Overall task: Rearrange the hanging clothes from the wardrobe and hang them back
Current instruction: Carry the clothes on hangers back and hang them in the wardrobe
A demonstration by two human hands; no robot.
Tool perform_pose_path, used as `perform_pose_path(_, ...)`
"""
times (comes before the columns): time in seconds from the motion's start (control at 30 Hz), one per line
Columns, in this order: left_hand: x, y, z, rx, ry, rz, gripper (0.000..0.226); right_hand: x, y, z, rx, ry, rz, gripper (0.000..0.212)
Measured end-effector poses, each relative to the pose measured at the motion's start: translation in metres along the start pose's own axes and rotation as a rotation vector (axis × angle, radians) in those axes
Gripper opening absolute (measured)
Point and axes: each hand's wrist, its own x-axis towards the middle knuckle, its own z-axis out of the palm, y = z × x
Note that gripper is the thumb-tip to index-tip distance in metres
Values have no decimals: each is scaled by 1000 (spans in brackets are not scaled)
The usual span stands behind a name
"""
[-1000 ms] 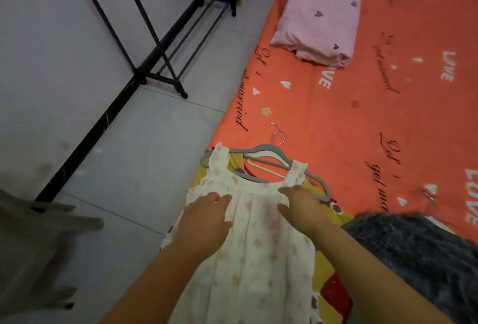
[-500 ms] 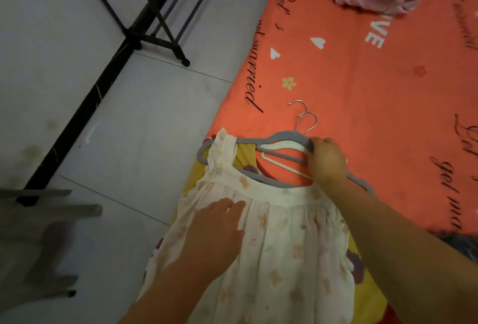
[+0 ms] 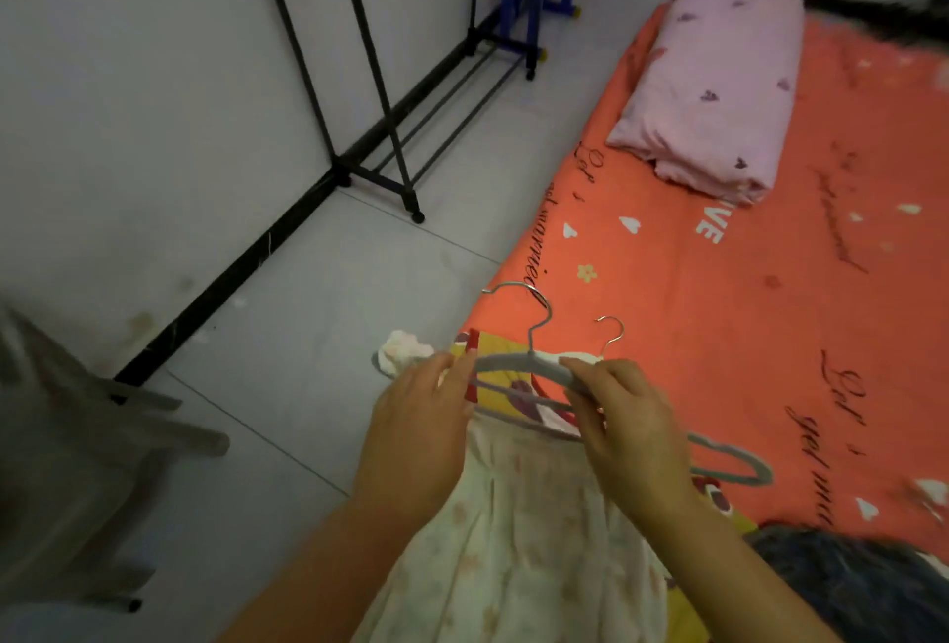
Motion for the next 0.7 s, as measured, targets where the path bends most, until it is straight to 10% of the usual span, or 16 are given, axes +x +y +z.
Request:
perform_pose_path(0.3,-159,-55,-146,23,336,-182,51,-29,-221,-70,178,-34,-339,27)
perform_pose_path(0.7,-579,-123,-329,252,1011,-534,28,-207,-584,-69,493,-223,-861,37)
